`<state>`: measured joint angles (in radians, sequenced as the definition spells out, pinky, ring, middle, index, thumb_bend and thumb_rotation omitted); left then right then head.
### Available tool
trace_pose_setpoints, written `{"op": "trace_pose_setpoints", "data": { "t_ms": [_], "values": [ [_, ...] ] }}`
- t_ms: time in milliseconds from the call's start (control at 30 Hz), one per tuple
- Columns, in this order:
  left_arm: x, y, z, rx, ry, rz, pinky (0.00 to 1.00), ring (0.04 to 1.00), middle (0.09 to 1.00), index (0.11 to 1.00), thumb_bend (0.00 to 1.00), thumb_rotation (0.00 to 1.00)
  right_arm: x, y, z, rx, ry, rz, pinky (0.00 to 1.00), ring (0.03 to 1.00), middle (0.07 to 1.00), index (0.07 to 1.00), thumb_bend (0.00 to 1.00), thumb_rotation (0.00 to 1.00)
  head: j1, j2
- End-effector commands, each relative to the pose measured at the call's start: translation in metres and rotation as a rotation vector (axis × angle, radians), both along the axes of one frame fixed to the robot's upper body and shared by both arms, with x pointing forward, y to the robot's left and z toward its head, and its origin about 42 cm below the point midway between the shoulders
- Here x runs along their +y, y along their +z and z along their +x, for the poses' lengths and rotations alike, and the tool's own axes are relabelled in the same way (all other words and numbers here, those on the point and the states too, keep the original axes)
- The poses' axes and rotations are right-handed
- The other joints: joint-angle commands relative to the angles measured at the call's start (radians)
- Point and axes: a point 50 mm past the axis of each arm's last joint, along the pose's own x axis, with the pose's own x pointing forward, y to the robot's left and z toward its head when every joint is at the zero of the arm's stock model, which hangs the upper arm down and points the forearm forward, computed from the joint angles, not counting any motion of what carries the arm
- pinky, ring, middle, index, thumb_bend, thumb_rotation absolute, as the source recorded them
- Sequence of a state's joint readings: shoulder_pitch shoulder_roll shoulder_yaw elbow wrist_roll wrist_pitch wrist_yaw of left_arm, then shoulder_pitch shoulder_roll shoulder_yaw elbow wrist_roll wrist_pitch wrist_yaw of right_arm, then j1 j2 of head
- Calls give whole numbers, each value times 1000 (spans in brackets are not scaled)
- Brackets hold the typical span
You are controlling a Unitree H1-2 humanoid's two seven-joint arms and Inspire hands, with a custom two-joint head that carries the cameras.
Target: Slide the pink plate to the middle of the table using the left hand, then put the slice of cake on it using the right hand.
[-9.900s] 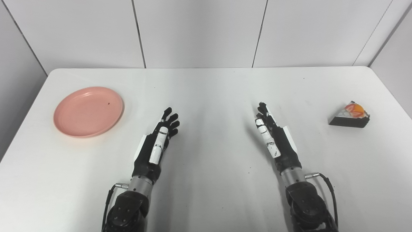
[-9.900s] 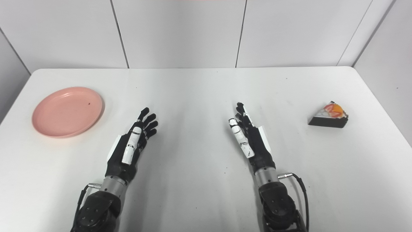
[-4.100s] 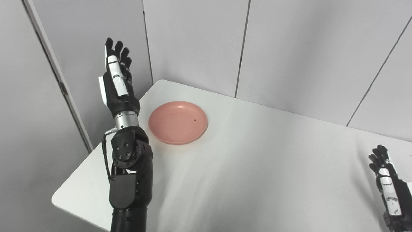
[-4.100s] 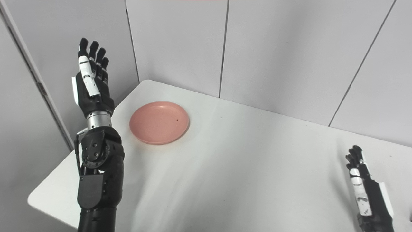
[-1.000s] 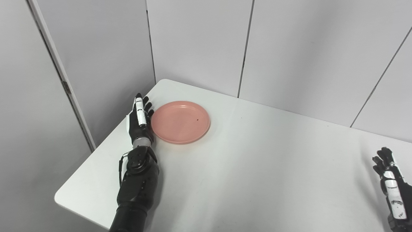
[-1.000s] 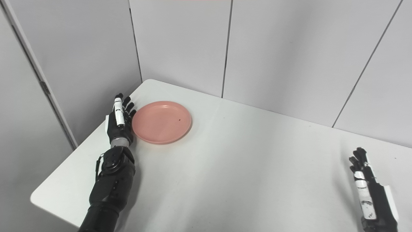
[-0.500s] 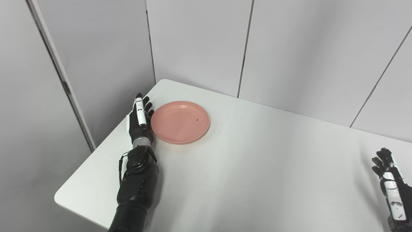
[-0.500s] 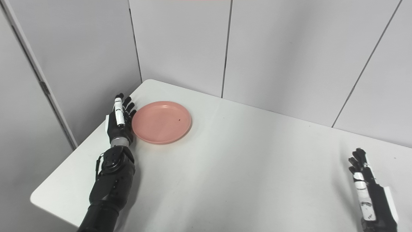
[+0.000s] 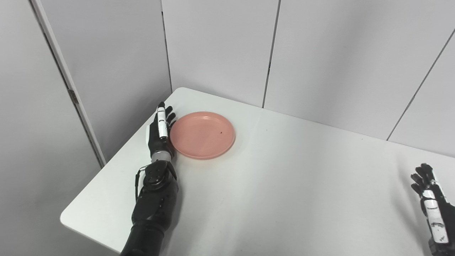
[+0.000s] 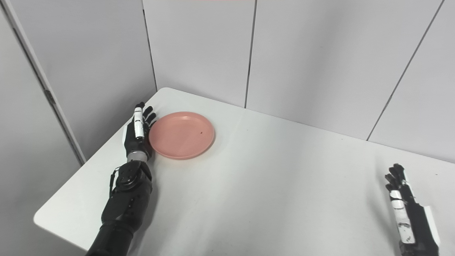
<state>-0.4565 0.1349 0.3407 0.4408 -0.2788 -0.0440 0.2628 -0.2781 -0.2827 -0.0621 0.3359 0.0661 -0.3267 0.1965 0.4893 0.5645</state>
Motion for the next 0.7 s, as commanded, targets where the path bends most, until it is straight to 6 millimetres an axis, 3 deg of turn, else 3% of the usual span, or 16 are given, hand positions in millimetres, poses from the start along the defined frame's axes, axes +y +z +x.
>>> {"op": "trace_pose_setpoints", "data": {
  "t_ms": [0, 667],
  "values": [
    [-12, 8, 11, -3, -53, 1, 887, 906, 909, 915, 411, 1000, 4, -41, -26, 127, -27, 36, 968, 952, 967, 970, 355, 1000, 0, 1],
    [-65, -5, 15, 70, -245, 66, 873, 888, 891, 890, 396, 1000, 15, -37, -29, 113, -33, 19, 947, 939, 957, 965, 358, 1000, -65, 23]
  ]
}}
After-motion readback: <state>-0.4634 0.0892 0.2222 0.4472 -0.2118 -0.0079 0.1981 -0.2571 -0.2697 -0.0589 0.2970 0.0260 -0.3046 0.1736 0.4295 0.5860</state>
